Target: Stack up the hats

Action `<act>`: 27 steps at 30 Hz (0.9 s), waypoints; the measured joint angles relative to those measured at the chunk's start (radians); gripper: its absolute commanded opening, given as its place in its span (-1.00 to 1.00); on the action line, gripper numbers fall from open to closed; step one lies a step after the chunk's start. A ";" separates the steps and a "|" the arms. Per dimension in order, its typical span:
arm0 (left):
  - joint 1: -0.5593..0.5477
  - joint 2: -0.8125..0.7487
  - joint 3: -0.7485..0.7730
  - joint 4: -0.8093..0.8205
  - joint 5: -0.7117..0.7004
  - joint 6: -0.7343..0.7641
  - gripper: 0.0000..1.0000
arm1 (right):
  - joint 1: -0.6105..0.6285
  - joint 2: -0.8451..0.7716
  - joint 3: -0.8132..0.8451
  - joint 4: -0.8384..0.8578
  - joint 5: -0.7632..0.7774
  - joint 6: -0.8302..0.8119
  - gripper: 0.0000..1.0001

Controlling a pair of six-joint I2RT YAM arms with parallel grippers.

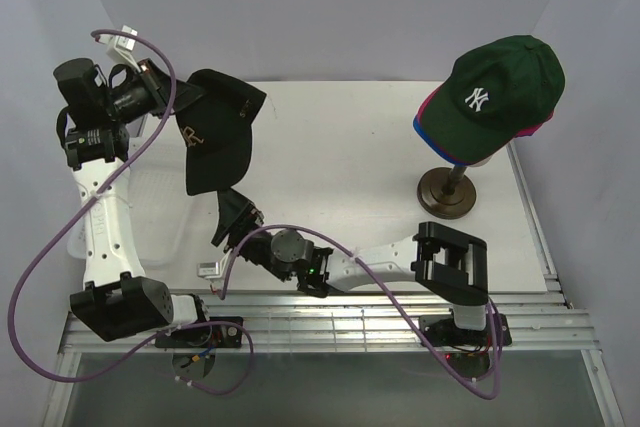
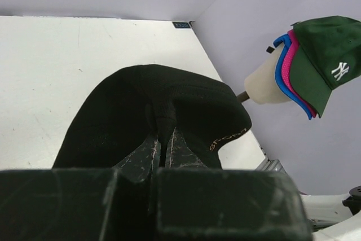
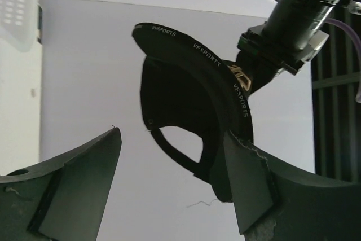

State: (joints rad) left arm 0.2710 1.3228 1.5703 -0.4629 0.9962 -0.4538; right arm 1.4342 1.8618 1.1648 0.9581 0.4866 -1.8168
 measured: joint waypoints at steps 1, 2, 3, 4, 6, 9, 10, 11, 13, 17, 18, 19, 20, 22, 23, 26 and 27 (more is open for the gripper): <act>-0.001 0.000 -0.004 0.000 0.000 -0.001 -1.00 | -0.001 0.017 0.018 0.019 0.009 -0.024 0.55; -0.001 -0.001 -0.009 -0.001 0.000 -0.001 -1.00 | -0.003 0.031 0.032 0.042 0.016 -0.045 0.54; -0.002 -0.001 -0.013 -0.002 0.000 0.000 -1.00 | -0.006 0.043 0.047 0.070 0.021 -0.067 0.52; -0.003 -0.001 -0.018 -0.001 -0.001 0.000 -1.00 | -0.008 0.052 0.057 0.096 0.027 -0.087 0.51; -0.005 -0.002 -0.026 -0.006 -0.001 0.000 -1.00 | -0.010 0.057 0.060 0.136 0.038 -0.120 0.50; -0.006 -0.002 -0.026 -0.005 -0.006 0.001 -1.00 | -0.008 0.031 0.006 0.173 0.038 -0.147 0.50; -0.006 -0.002 -0.026 -0.004 -0.011 0.002 -1.00 | -0.005 0.010 -0.030 0.166 0.038 -0.151 0.51; -0.006 -0.001 -0.025 -0.003 -0.015 0.003 -1.00 | 0.003 -0.026 -0.081 0.143 0.036 -0.150 0.52; -0.006 0.003 -0.021 -0.002 -0.023 0.004 -1.00 | 0.021 -0.084 -0.151 0.089 0.031 -0.134 0.52; -0.006 0.013 -0.015 0.011 -0.037 0.005 -1.00 | 0.065 -0.154 -0.214 0.055 0.031 -0.123 0.53; -0.006 0.014 -0.015 0.013 -0.038 0.004 -1.00 | 0.073 -0.154 -0.211 0.064 0.031 -0.123 0.54; -0.006 0.014 -0.015 0.014 -0.039 0.004 -1.00 | 0.077 -0.151 -0.205 0.063 0.032 -0.125 0.54; -0.006 0.014 -0.015 0.016 -0.038 0.004 -1.00 | 0.076 -0.145 -0.196 0.066 0.034 -0.126 0.55; -0.006 0.014 -0.016 0.021 -0.038 0.004 -1.00 | 0.064 -0.114 -0.165 0.095 0.036 -0.136 0.56; -0.006 0.014 -0.016 0.021 -0.038 0.004 -1.00 | 0.056 -0.091 -0.144 0.113 0.038 -0.145 0.56; -0.006 0.014 -0.016 0.021 -0.035 0.003 -1.00 | 0.029 -0.020 -0.072 0.122 0.051 -0.162 0.56; -0.006 0.013 -0.016 0.021 -0.034 0.003 -1.00 | 0.018 0.001 -0.048 0.123 0.053 -0.166 0.56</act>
State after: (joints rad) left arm 0.2646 1.3361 1.5547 -0.4419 0.9623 -0.4503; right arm 1.4525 1.8626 1.1164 1.0809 0.5400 -1.9823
